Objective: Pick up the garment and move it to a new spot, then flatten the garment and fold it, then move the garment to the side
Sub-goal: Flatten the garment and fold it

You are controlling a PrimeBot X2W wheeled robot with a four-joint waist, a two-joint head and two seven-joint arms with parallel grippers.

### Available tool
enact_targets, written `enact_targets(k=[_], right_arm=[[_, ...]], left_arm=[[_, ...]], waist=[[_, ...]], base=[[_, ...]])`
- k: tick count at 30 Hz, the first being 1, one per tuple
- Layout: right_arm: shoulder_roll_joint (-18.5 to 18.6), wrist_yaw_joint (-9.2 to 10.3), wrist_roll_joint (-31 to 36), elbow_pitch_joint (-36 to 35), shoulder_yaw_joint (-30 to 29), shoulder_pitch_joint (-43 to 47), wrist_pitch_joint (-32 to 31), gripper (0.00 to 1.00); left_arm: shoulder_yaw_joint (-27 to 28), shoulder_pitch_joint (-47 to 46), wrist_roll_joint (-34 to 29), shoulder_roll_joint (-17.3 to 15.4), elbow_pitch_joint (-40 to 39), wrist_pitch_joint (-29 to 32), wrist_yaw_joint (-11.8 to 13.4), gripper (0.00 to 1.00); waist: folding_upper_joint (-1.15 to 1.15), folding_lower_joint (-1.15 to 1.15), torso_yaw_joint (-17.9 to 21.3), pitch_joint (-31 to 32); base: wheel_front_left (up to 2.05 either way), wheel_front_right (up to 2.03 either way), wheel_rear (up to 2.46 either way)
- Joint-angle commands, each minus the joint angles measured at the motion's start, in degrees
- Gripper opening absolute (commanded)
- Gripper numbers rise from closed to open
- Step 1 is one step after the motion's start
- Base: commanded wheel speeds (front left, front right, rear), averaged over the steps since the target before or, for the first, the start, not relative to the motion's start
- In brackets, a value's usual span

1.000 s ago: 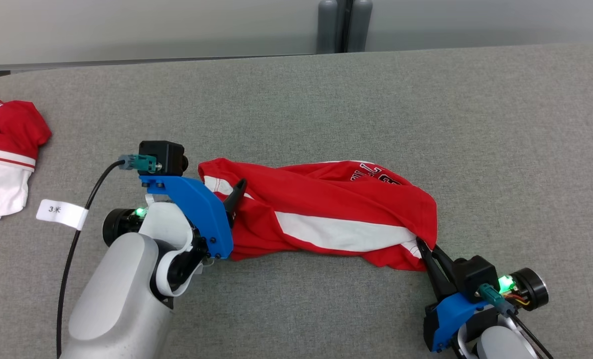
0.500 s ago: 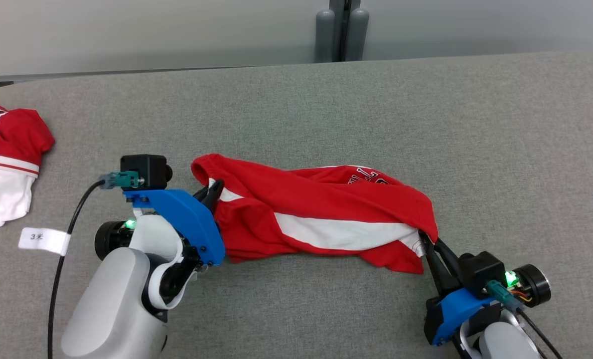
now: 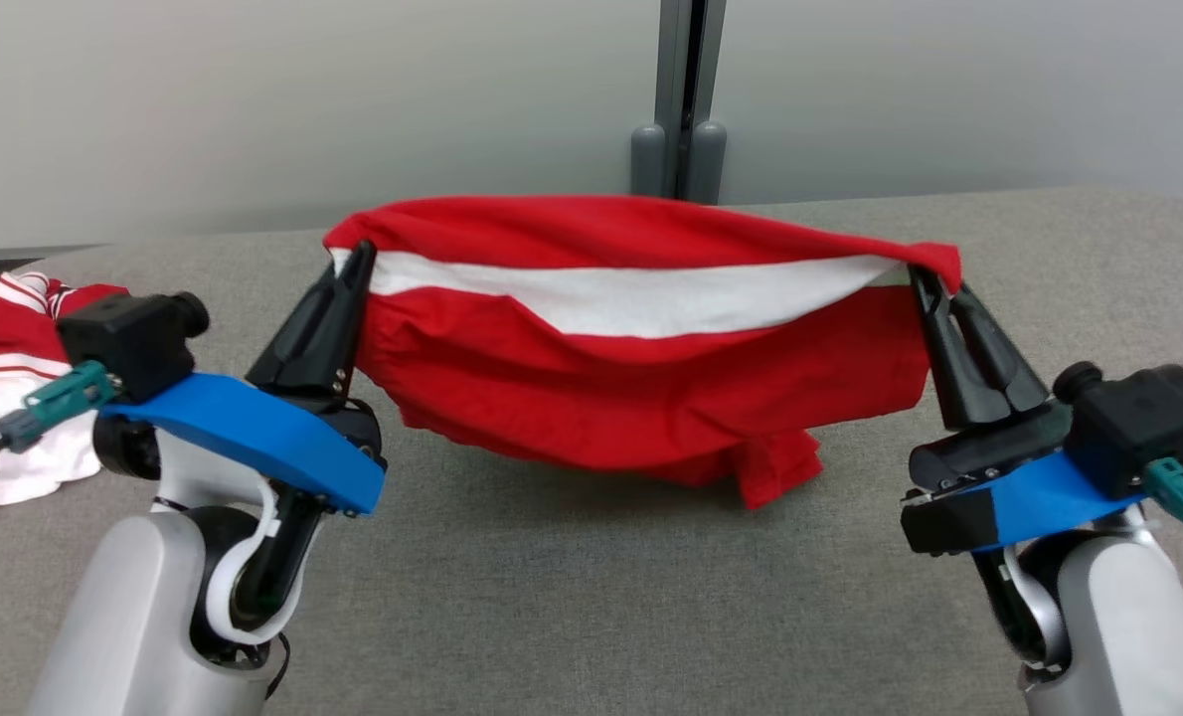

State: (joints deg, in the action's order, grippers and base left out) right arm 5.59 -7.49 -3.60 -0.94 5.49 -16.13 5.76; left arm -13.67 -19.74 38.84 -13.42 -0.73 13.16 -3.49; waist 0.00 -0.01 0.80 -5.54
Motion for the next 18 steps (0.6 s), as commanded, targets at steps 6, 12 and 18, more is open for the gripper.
enact_targets(k=[6,12,18], right_arm=[[2.1,-0.01,-2.0,-13.0,-1.1,-1.2,-5.7,0.00],[2.7,-0.01,-2.2,-21.2,-3.3,-1.3,-10.2,0.00],[1.7,-0.01,-3.6,-19.6,-3.1,-2.8,-12.4,0.00]], left_arm=[[3.1,0.6,0.9,-2.1,-13.9,0.5,1.5,0.00],[4.9,-0.9,1.8,-4.2,-24.3,3.9,3.1,0.00],[4.5,-4.3,2.1,-5.8,-23.4,6.6,2.4,0.00]], waist=[[0.00,0.01,0.7,3.1],[0.00,0.01,1.0,3.5],[0.00,0.01,1.4,1.1]], base=[[0.00,0.00,0.00],[0.00,0.00,0.00],[0.00,0.00,0.00]])
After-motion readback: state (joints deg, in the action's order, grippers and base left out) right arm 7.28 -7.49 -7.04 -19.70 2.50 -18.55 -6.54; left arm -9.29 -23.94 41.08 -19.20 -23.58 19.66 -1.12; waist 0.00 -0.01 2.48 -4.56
